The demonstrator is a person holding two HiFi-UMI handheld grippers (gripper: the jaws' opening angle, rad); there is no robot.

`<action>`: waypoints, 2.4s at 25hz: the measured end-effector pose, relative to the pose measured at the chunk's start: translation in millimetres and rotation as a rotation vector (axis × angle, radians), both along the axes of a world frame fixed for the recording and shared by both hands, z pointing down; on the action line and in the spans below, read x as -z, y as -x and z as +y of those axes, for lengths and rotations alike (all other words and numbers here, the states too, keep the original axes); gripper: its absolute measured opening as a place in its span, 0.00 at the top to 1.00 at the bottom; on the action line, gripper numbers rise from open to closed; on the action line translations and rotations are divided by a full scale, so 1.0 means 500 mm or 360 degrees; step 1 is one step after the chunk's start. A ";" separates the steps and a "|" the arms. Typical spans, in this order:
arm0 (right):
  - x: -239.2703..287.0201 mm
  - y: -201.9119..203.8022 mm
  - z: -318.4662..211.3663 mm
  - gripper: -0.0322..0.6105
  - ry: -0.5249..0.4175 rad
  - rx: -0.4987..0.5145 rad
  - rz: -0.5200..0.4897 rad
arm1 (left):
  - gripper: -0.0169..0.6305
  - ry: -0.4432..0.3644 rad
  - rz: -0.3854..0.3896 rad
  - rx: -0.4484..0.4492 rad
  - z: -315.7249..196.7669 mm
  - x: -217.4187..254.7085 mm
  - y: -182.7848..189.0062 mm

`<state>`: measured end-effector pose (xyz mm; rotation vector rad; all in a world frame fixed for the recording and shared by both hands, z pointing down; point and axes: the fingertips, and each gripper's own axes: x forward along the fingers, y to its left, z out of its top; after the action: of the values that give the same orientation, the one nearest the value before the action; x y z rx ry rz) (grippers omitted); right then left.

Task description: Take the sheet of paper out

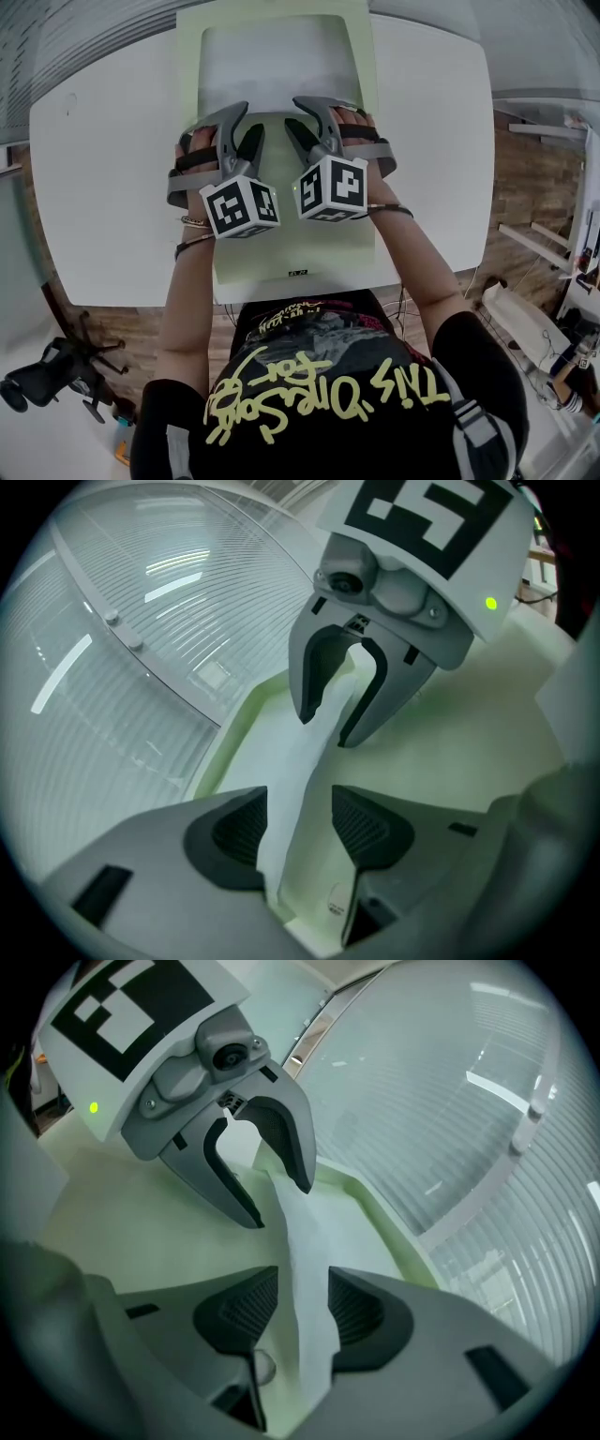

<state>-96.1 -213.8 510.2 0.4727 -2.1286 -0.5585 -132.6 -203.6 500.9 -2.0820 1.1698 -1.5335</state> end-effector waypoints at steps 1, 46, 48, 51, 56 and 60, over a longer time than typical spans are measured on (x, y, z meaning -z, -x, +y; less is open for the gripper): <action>-0.003 0.001 -0.001 0.71 -0.0002 0.0005 0.0010 | 0.66 0.0003 -0.0010 -0.0007 -0.001 -0.002 0.001; -0.004 0.016 -0.088 0.78 -0.0235 0.0062 0.0155 | 0.84 -0.0025 -0.0144 -0.0057 -0.103 -0.010 -0.007; -0.005 0.015 -0.091 0.79 -0.0232 0.0054 0.0163 | 0.84 -0.0029 -0.0154 -0.0059 -0.110 -0.005 -0.005; -0.009 0.016 -0.094 0.85 -0.0221 0.0046 0.0184 | 0.85 -0.0027 -0.0143 -0.0059 -0.112 -0.003 -0.001; -0.016 0.020 -0.092 0.88 -0.0196 0.0057 0.0202 | 0.85 -0.0026 -0.0186 -0.0084 -0.099 -0.015 0.000; -0.022 0.021 -0.084 0.91 -0.0223 0.0099 0.0249 | 0.85 -0.0035 -0.0228 -0.0079 -0.091 -0.016 0.000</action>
<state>-106.4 -256.0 521.1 0.4267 -1.9686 -0.7593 -132.6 -248.9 509.1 -1.9365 1.0708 -1.6097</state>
